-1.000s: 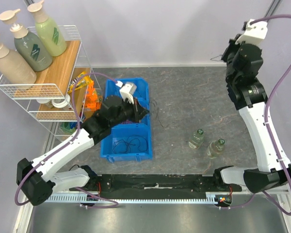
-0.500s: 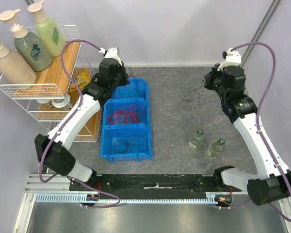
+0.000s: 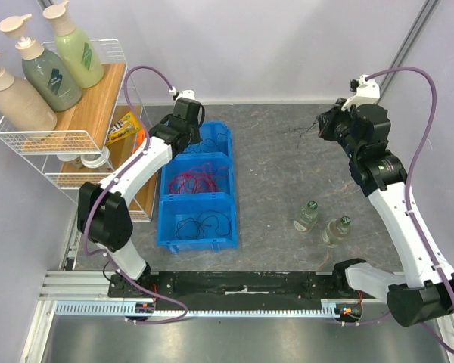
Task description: Untangle the cables
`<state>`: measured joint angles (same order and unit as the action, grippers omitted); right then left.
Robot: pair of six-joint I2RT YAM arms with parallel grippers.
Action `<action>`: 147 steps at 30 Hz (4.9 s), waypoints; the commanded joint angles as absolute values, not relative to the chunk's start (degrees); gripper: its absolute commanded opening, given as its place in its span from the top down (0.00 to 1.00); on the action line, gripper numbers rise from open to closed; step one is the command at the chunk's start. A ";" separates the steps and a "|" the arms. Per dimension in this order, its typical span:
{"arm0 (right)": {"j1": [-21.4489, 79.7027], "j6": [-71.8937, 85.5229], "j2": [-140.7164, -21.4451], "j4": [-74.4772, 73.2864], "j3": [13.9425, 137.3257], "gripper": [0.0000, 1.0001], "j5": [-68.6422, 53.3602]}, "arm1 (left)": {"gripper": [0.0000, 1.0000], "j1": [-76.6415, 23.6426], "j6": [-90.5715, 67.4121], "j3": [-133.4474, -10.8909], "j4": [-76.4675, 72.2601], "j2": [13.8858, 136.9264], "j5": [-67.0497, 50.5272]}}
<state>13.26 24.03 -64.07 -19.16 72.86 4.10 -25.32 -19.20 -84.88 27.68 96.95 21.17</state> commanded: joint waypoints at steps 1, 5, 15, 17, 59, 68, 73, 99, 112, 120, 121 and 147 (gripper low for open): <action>13.18 24.79 -64.86 -17.93 72.69 1.00 0.18 | 0.49 -24.70 -19.77 -87.72 27.77 94.84 25.22; 13.27 24.35 -66.88 -18.02 72.95 1.00 -8.41 | 0.32 -24.70 -20.57 -86.05 26.81 89.31 18.23; 16.08 28.38 -71.63 -13.45 71.37 1.00 -32.33 | 0.30 -31.62 -13.12 -70.50 1.24 76.91 -32.17; 17.75 29.35 -71.63 -12.92 70.76 1.00 -34.53 | 0.28 -36.45 -8.02 -69.35 1.23 76.12 -28.93; 22.76 21.72 -61.89 -31.72 75.15 0.23 4.87 | 0.98 -44.57 3.70 -73.21 4.30 78.48 11.24; 22.76 19.59 -55.20 -33.66 67.16 0.12 8.45 | 0.98 -33.67 -8.70 -80.59 5.10 86.56 13.10; 22.76 21.97 -53.62 -33.66 63.20 0.13 5.28 | 0.98 -29.71 -6.77 -87.00 6.49 94.99 13.71; 22.68 21.00 -52.91 -33.40 61.79 0.13 5.45 | 0.79 -28.65 5.81 -102.83 35.06 119.01 26.81; 22.68 21.53 -53.79 -32.43 60.82 0.13 4.31 | 0.28 -28.74 0.62 -102.04 35.95 101.35 9.42; 22.76 21.53 -53.88 -32.43 61.17 0.13 4.48 | 0.28 -28.65 -0.79 -99.58 30.94 93.95 1.85; 22.76 21.45 -53.96 -32.43 61.26 0.13 4.40 | 0.28 -28.65 -1.31 -100.36 30.76 94.83 2.28; 22.68 21.10 -53.44 -34.19 62.23 0.13 4.57 | 0.51 -28.57 -3.43 -118.92 34.28 129.99 5.10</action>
<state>22.65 21.45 -53.30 -34.48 61.28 4.36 -28.62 -2.09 -115.68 37.56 129.21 4.43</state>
